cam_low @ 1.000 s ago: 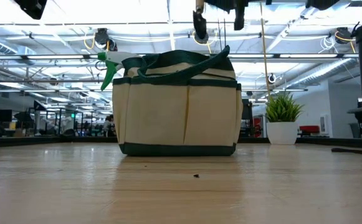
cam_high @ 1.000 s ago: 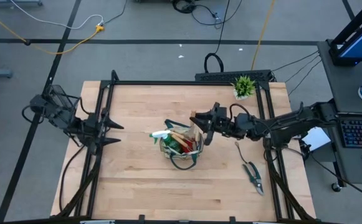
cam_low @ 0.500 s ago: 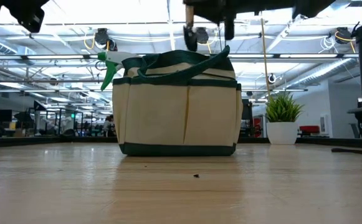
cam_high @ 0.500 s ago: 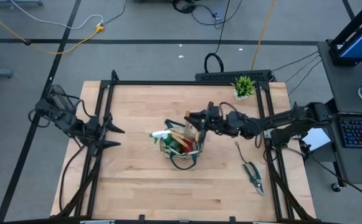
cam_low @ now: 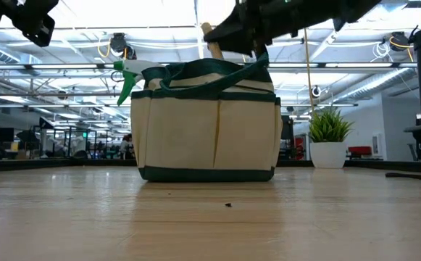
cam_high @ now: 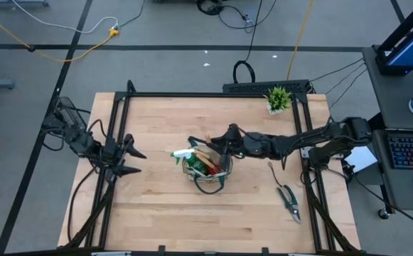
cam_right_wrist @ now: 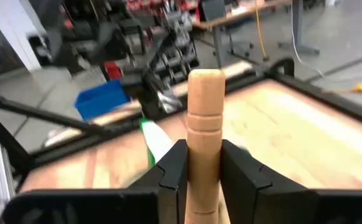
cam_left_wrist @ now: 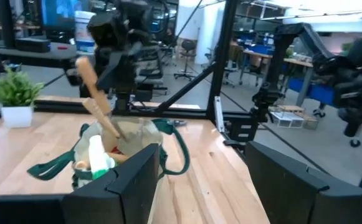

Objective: Pick & Place Garden tools in Gardening bag
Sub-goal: Put the brown trowel into the gardening bag

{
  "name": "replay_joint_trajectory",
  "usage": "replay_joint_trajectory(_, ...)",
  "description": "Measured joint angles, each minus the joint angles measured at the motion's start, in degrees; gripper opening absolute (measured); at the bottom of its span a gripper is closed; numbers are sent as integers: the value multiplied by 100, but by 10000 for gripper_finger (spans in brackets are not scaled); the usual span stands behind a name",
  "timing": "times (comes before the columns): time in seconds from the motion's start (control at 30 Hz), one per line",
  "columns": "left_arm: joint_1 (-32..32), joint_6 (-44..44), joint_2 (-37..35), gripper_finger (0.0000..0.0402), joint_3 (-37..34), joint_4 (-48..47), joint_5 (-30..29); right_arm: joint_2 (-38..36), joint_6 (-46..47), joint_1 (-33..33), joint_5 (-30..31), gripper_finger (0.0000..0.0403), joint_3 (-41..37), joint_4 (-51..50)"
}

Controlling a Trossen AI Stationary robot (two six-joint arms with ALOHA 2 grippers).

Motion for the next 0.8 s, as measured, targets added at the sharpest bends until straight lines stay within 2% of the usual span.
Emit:
replay_joint_trajectory(0.23, 2, 90, 0, 244, 0, 15, 229, 2, 196, 13, -116, 60, 0, -463)
replay_joint_trajectory(0.6, 2, 236, 0, 244, 0, 9, 234, 92, 196, 15, -564, 60, 0, -714)
replay_joint_trajectory(0.8, 2, 252, 0, 244, 0, 7, 232, 272, 195, 7, -609, 62, -6, -769)
